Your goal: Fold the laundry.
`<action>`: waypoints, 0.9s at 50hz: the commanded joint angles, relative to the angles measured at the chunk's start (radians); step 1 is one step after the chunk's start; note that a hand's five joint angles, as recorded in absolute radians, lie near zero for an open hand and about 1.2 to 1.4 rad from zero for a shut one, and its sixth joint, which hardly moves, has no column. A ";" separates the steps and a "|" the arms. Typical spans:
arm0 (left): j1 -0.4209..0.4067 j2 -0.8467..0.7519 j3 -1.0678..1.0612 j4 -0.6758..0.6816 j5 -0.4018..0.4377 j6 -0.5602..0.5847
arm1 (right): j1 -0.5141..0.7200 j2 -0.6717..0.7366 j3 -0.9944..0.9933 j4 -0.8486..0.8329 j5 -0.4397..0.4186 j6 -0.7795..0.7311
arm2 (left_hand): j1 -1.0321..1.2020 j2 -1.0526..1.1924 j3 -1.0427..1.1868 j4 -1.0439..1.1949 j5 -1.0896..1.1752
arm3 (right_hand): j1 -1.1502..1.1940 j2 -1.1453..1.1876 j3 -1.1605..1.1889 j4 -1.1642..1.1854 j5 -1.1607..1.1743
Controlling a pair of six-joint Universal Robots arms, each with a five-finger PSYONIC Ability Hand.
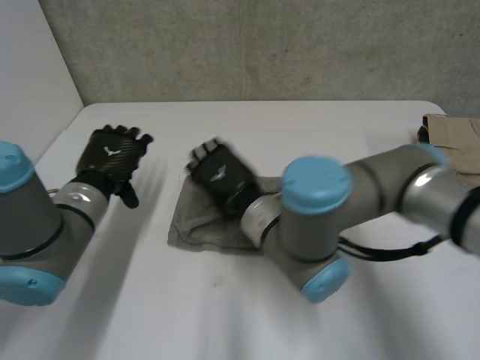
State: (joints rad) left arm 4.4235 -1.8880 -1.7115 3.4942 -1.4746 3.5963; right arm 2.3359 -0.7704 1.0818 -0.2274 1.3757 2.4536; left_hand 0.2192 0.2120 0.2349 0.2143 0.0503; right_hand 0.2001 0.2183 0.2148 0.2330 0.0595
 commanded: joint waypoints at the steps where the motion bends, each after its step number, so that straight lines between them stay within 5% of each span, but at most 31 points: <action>1: -0.186 -0.085 0.124 0.003 -0.001 -0.050 | -0.200 -0.254 0.220 0.141 0.125 0.392 | -0.029 -0.022 -0.045 -0.024 -0.035 | -0.026 -0.044 -0.040 -0.058 -0.060; 12: -0.302 -0.325 0.335 -0.024 -0.003 -0.097 | -0.308 -0.267 0.463 0.131 0.112 0.404 | -0.009 -0.001 -0.024 -0.004 -0.014 | -0.026 -0.044 -0.040 -0.058 -0.060; 27: -0.289 -0.514 0.532 -0.030 -0.021 -0.079 | -0.296 -0.265 0.521 0.029 0.111 0.392 | 0.106 0.113 0.090 0.111 0.100 | 0.149 0.131 0.134 0.116 0.115; 35: -0.199 -0.550 0.618 -0.015 -0.323 0.070 | -0.296 -0.265 0.527 0.008 0.118 0.361 | 0.097 0.104 0.082 0.102 0.092 | 0.316 0.298 0.301 0.283 0.282; 45: -0.234 -0.428 0.455 -0.017 -0.204 0.058 | -0.297 -0.256 0.534 0.003 0.121 0.338 | 0.024 0.031 0.008 0.029 0.018 | 0.407 0.389 0.393 0.375 0.374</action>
State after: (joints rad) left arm 4.2162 -2.4102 -1.1386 3.4783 -1.7612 3.6809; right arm 2.0402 -1.0303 1.6101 -0.2230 1.4959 2.8017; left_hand 0.2750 0.2662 0.2637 0.2640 0.0804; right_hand 0.4392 0.5149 0.5162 0.5149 0.3176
